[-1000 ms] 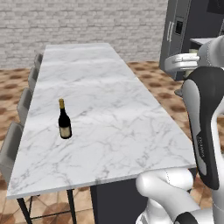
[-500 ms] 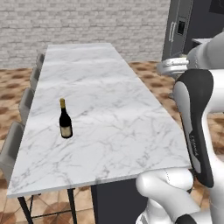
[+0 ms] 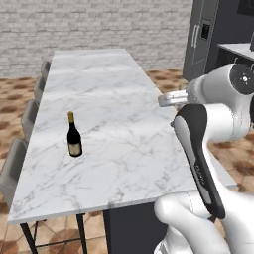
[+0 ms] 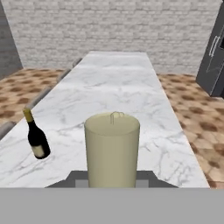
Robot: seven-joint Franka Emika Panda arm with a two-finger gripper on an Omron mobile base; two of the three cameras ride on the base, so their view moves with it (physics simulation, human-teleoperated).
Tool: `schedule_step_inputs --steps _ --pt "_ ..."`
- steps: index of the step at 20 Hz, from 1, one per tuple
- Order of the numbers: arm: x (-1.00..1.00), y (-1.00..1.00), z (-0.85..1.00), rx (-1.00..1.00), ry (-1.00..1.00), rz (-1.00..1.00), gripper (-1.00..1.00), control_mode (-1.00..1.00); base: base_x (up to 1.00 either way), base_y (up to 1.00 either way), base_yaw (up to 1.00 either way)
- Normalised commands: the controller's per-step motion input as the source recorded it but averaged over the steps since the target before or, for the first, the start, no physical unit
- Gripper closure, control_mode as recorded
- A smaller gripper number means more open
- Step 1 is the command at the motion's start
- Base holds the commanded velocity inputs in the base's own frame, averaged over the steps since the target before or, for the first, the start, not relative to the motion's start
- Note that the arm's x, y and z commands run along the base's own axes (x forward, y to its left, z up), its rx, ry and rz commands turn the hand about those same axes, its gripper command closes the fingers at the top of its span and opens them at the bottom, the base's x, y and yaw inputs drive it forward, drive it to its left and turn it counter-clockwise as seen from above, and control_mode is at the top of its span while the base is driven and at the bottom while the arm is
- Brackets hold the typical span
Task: Get the candle and the wine from the cabinet and move them to the dining counter.
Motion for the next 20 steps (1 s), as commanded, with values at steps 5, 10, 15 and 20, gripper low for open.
schedule_step_inputs --steps 5,10,15,20 --pt "0.45 0.14 -0.5 0.0 -0.06 0.16 1.0 -1.0 0.0 0.0 0.0" --pt "0.45 0.26 -0.48 0.0 -0.01 0.13 1.0 -1.0 0.0 0.0 0.0" --pt "0.38 0.31 -0.45 0.0 0.0 0.1 1.0 -1.0 0.0 0.0 0.0" --pt "0.43 0.3 -0.35 0.0 0.0 0.07 1.0 -1.0 0.0 0.0 0.0"
